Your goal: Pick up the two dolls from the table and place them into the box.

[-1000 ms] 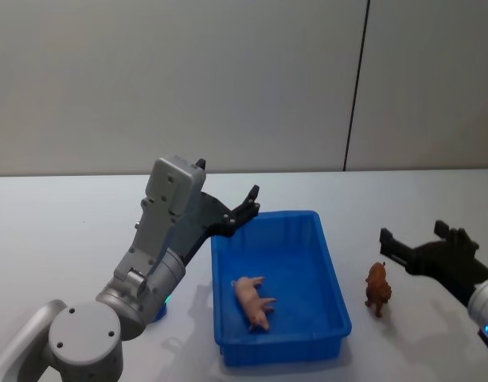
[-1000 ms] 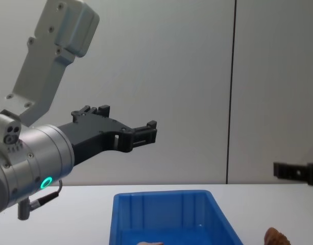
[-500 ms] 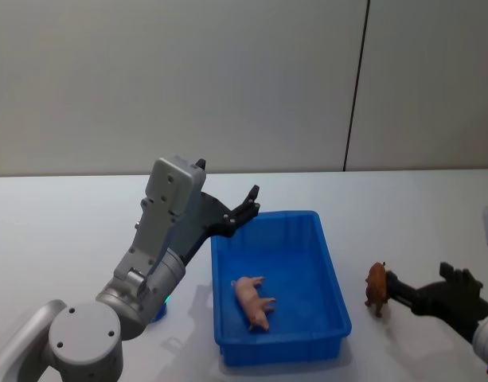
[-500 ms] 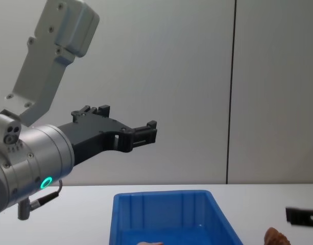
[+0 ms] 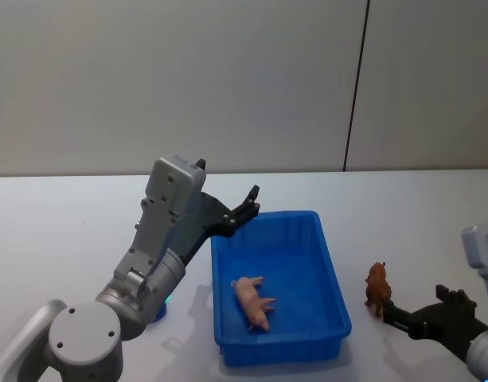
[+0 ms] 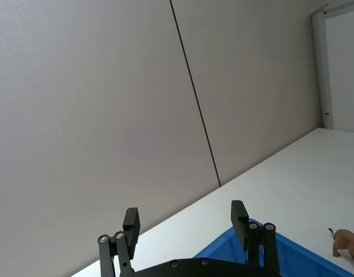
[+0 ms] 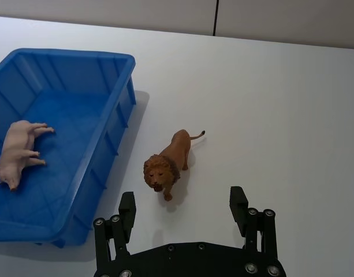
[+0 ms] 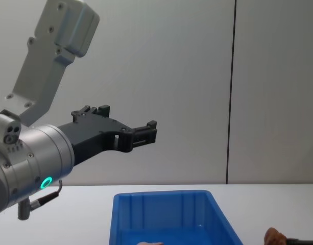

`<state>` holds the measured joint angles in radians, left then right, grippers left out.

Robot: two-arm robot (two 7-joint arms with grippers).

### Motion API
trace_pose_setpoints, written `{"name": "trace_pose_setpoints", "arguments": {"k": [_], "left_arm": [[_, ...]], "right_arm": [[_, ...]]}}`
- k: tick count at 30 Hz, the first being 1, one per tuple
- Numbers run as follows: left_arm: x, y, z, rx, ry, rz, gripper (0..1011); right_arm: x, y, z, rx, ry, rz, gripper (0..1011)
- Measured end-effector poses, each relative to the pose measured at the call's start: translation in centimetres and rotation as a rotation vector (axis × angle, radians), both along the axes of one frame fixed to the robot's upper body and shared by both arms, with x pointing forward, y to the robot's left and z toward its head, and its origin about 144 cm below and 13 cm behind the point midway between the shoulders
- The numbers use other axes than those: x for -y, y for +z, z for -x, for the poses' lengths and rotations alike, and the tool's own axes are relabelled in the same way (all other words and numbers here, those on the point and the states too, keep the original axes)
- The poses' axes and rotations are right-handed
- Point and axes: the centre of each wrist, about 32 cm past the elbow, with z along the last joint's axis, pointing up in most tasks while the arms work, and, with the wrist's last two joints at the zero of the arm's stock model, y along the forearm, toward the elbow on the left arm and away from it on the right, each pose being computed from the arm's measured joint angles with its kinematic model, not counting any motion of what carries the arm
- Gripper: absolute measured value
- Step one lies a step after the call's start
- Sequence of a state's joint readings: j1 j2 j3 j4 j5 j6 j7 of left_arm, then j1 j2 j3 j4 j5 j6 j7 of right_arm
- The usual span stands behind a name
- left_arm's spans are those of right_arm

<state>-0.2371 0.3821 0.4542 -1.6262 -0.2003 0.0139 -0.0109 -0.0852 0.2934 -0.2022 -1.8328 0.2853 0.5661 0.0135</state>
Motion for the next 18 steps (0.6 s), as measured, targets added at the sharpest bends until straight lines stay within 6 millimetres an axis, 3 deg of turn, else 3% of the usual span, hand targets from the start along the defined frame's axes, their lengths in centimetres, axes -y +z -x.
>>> {"name": "trace_pose_setpoints", "arguments": {"k": [18], "left_arm": [[0.0,0.0,0.0,0.000,0.000,0.000,1001]], "right_arm": [[-1.1,-1.1,-2.2,-0.023,0.023,0.048,1001]]}}
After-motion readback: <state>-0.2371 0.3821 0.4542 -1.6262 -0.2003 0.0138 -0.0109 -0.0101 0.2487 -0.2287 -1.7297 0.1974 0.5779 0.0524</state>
